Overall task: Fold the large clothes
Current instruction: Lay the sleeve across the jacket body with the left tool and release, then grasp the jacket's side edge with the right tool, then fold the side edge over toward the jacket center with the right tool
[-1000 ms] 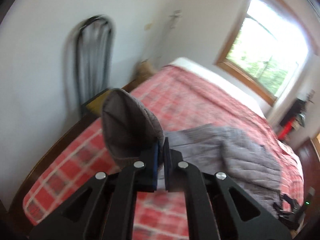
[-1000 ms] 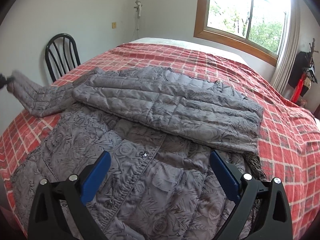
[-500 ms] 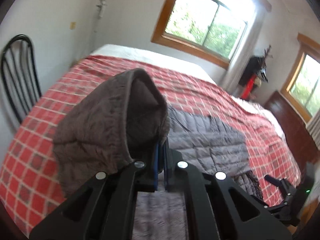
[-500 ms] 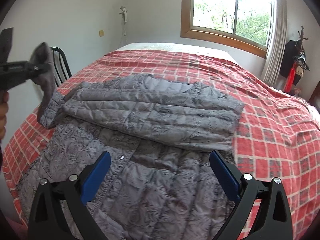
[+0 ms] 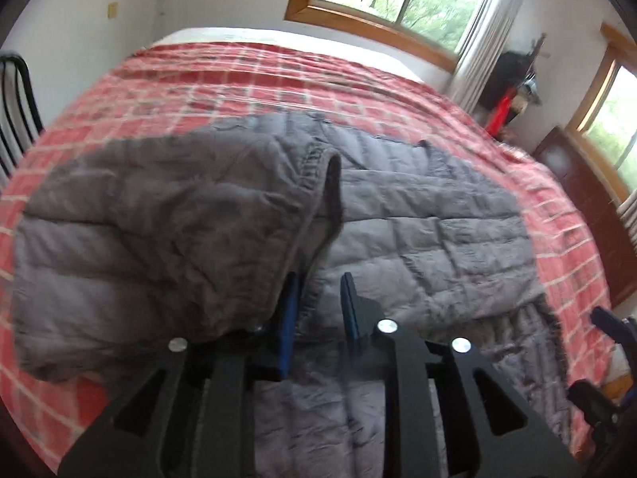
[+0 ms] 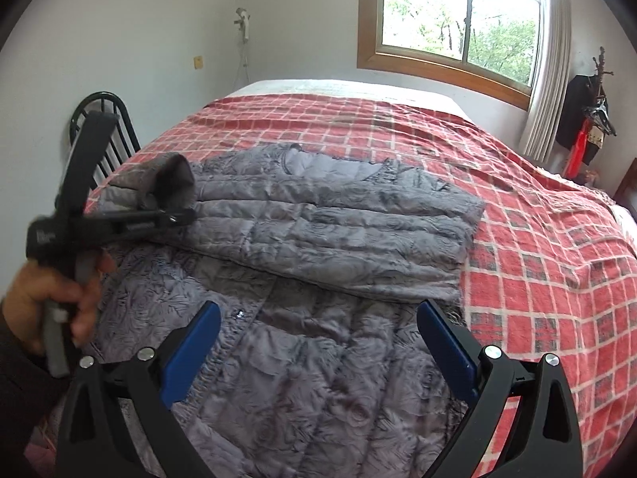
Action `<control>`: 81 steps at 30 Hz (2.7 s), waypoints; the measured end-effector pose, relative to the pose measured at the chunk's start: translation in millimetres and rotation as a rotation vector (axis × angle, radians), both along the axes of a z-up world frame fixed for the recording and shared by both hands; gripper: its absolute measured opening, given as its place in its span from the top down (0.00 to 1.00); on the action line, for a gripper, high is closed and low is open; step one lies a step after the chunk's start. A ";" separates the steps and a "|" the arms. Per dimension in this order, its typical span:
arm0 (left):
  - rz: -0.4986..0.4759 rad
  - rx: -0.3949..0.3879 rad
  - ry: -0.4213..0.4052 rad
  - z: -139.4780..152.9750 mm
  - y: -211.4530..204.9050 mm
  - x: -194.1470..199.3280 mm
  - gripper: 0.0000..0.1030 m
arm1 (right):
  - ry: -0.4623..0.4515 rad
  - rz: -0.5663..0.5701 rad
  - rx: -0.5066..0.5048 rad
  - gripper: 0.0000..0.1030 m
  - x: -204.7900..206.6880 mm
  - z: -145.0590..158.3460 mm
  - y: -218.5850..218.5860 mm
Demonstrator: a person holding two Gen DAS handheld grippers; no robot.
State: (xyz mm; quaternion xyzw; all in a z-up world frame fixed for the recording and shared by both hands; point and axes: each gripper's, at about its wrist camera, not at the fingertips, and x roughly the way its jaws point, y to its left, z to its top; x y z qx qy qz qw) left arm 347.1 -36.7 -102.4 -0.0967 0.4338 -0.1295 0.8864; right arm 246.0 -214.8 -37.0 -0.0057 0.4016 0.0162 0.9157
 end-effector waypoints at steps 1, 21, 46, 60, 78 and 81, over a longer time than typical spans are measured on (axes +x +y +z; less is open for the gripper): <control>-0.007 -0.013 0.004 -3.2 -1.1 0.5 0.71 | 0.002 0.002 0.008 0.04 0.3 2.2 0.9; 0.189 -0.181 -0.065 1.4 121.0 -145.5 0.11 | 0.260 0.361 0.459 0.21 144.6 -13.8 145.2; 0.167 -0.222 -0.061 6.1 136.8 -175.6 0.11 | 0.162 0.184 0.431 0.93 143.3 37.9 64.3; 0.041 -0.041 -0.091 30.2 83.9 -133.3 0.12 | 0.141 -0.080 0.385 0.93 96.1 9.9 -108.1; -0.008 0.073 -0.118 76.0 62.5 -44.3 0.11 | 0.048 -0.126 0.409 0.58 68.3 -2.0 -156.6; -0.024 0.035 -0.113 73.2 59.3 -7.3 0.11 | 0.024 -0.061 0.408 0.58 70.5 11.7 -143.3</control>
